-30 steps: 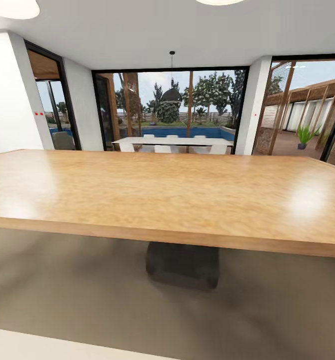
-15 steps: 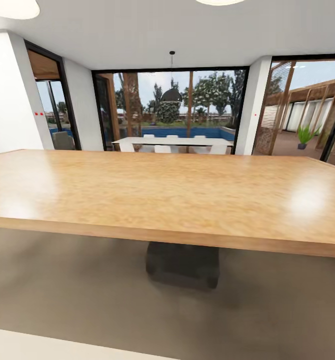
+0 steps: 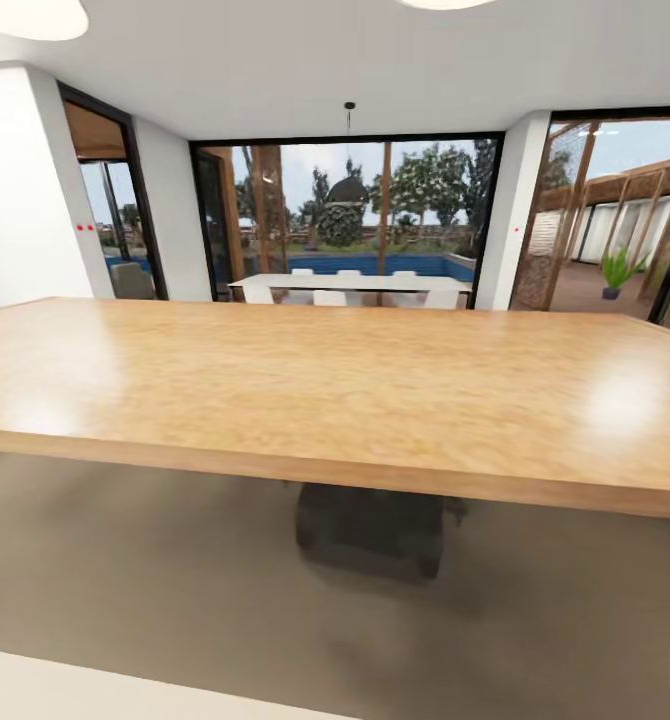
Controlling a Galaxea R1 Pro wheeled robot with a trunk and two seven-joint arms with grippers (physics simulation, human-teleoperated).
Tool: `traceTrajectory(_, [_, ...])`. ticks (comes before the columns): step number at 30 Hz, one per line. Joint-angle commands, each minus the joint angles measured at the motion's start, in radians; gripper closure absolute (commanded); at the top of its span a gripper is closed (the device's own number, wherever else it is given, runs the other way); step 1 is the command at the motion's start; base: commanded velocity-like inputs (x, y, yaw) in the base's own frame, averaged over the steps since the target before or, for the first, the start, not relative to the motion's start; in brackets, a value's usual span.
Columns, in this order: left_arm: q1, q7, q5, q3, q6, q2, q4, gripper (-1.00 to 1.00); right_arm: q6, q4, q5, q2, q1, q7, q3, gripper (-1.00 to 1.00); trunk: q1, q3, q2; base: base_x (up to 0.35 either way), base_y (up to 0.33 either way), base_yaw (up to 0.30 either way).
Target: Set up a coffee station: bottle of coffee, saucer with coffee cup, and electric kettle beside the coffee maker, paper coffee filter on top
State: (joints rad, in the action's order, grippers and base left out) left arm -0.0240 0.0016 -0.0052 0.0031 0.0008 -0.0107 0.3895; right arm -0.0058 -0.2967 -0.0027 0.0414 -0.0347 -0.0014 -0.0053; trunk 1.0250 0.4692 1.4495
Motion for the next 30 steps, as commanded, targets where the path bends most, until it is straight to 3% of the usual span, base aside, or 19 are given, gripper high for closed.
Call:
traceTrajectory(1, [-0.001,-0.001,-0.001,0.000,0.003,0.000,0.010,-1.00,0.000,0.000,0.000,0.002,0.000,0.000,-0.001,-1.00,0.000,0.001,0.000,0.000,0.000,0.195])
traceTrajectory(30, [-0.001,-0.001,-0.002,0.003,0.000,0.000,0.017,-1.00,0.000,-0.001,0.000,0.002,-0.001,0.000,0.001,-1.00,0.000,0.001,0.000,0.000,0.000,0.237])
